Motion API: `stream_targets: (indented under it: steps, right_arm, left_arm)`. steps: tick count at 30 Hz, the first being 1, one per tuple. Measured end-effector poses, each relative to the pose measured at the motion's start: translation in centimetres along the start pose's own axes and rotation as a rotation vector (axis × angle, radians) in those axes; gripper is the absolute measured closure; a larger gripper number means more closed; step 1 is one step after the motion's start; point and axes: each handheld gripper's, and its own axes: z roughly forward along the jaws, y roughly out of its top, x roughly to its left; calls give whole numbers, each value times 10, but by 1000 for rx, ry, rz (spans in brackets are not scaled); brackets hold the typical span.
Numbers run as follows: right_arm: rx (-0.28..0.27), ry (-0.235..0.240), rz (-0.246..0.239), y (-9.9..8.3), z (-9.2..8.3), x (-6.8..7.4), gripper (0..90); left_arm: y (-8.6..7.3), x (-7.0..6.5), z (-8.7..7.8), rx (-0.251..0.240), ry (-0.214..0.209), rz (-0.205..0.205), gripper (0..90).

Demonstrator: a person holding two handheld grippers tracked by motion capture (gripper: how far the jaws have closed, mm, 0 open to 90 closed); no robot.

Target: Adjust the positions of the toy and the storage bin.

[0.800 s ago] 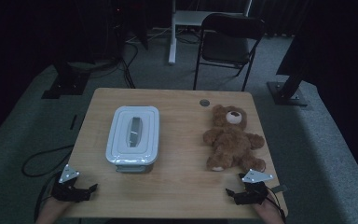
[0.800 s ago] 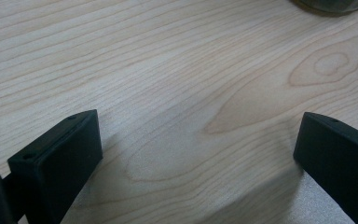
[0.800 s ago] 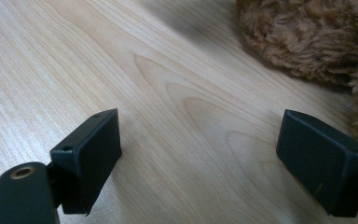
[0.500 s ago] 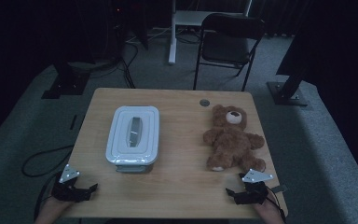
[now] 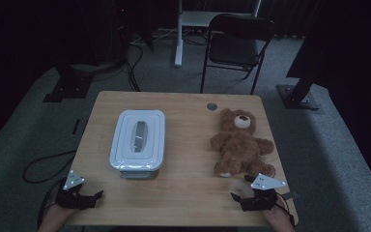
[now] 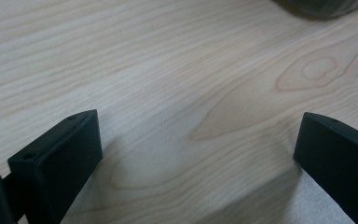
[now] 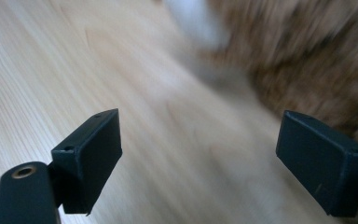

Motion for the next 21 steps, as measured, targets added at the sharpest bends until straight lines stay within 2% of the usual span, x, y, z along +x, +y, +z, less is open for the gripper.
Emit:
stream_targets:
  steps: [5,9,15,21]
  right_arm:
    - [-94,8,-11,29,-13,1,134]
    - [-151,-8,-5,53,-14,-3,133]
    - [-173,-12,-18,82,3,-7,133]
    - [-179,2,-43,106,28,-2,133]
  left_arm:
    - [9,4,-4,-45,0,-23,18]
    - [17,10,-4,-57,-13,-25,17]
    - [29,14,2,-60,-18,-13,17]
    - [44,14,9,-64,-21,11,17]
